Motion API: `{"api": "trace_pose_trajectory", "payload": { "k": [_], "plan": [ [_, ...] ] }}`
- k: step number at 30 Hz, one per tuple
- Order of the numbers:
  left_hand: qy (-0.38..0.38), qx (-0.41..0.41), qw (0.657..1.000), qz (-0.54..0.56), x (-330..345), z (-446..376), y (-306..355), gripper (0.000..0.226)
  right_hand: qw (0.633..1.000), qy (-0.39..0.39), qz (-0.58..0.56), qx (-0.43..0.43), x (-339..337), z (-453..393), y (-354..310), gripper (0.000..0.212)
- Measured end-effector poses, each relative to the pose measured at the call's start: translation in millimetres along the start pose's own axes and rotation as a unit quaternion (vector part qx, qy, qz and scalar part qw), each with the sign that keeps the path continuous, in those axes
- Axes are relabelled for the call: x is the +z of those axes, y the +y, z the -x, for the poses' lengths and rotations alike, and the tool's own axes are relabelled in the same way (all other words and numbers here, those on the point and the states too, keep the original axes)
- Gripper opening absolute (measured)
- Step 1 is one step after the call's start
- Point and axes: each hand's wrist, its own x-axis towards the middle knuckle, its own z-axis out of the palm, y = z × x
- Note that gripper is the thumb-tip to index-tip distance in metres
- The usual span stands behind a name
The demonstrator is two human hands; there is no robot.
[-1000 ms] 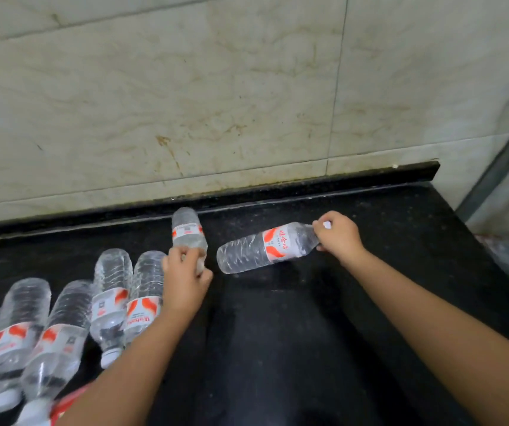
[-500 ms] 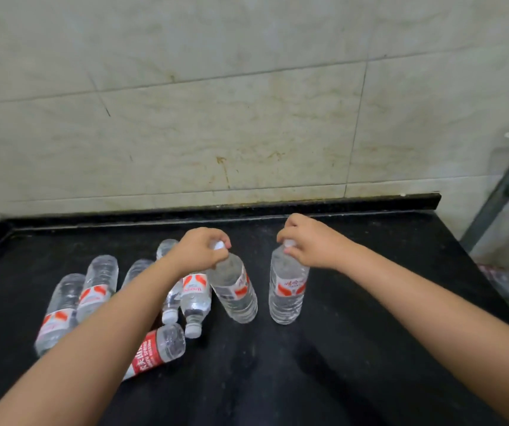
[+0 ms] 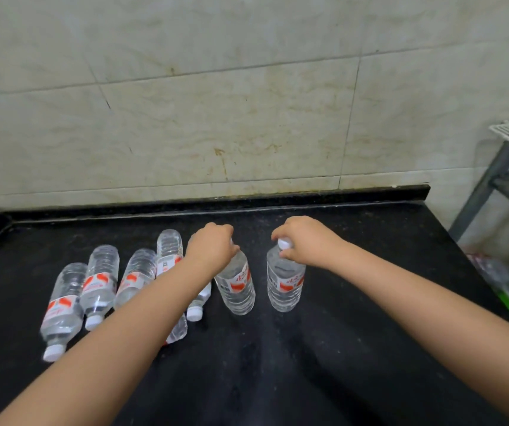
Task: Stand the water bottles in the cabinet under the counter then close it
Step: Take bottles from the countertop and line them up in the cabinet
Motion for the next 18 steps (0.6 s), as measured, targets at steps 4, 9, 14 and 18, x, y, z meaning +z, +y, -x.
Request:
{"api": "trace_pose_trajectory", "payload": {
  "k": [4,9,14,18],
  "plan": [
    [-0.003,0.062,0.998,-0.003,4,46,7,0.032,0.999,0.035,-0.011,0.022,12,42,-22,0.033],
    [0.043,0.145,0.988,0.033,6,135,-2,0.036,0.995,0.088,-0.03,0.042,18,124,-56,0.031],
    [0.049,0.217,0.972,0.078,7,230,-6,0.033,0.993,0.089,-0.037,0.072,18,216,-94,0.03],
    [-0.03,0.245,0.965,0.093,32,287,-1,0.028,0.993,0.036,-0.043,0.105,35,284,-112,0.031]
  ]
}}
